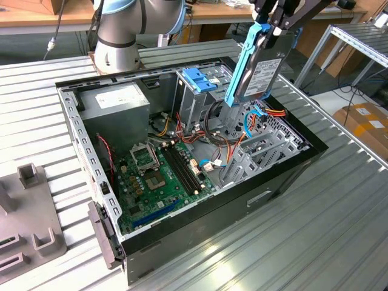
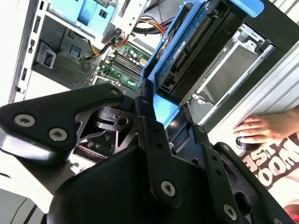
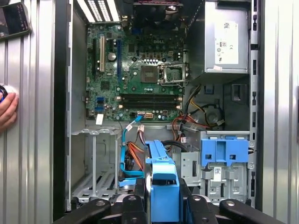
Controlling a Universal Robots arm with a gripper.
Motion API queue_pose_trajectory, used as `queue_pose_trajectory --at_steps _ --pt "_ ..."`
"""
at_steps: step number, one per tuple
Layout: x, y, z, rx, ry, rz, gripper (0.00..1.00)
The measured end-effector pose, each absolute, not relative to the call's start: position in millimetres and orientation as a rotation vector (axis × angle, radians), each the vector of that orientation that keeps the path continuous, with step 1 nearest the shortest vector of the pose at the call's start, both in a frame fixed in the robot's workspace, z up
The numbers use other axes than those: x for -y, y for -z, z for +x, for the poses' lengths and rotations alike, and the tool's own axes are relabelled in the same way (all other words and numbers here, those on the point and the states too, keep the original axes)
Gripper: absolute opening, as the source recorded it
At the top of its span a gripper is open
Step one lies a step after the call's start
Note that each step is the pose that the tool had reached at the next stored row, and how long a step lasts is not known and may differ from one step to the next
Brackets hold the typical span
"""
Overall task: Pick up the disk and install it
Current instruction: 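Pick up the disk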
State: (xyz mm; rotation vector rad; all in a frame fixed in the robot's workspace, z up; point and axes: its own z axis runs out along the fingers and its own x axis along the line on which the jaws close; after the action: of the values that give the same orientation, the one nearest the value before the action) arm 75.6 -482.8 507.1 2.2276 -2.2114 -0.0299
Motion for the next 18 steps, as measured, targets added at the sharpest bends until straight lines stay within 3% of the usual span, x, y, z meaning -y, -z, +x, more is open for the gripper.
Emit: queue_pose_trajectory --at_steps 4,13,18 --pt "493 -509 76 2.211 0.030 2.228 0.36" --pt "555 -509 76 2.212 0.030 2.228 0.36" --pt "563 -509 76 2.212 0.030 2.228 0.36"
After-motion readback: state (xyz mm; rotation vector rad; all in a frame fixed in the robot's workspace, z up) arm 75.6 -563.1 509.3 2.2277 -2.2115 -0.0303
